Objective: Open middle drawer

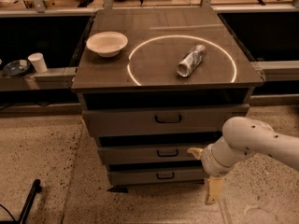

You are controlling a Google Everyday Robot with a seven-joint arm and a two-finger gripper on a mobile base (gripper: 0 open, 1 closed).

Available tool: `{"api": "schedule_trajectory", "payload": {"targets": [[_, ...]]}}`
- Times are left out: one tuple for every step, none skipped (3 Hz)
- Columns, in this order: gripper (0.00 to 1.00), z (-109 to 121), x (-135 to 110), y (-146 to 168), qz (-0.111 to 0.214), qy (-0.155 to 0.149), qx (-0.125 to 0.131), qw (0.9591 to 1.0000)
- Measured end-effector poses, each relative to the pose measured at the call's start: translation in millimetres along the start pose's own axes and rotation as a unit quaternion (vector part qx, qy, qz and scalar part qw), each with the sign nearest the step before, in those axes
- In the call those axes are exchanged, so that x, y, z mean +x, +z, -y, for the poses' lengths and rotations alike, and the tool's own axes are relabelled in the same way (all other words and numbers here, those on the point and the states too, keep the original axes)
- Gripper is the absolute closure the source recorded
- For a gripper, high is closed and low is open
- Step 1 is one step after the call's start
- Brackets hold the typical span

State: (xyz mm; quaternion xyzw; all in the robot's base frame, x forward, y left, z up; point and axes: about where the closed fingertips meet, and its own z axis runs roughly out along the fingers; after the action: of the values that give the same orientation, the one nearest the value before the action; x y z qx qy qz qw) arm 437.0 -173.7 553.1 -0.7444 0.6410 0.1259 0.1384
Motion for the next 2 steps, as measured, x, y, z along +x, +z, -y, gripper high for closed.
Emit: {"api": "schedule_trajectory", "payload": {"targets": [[0.00, 10, 11, 40, 0.034, -0.009, 0.004, 0.9994], [0.00, 27, 22, 79, 0.040, -0.002, 0.042, 0.9983]]}}
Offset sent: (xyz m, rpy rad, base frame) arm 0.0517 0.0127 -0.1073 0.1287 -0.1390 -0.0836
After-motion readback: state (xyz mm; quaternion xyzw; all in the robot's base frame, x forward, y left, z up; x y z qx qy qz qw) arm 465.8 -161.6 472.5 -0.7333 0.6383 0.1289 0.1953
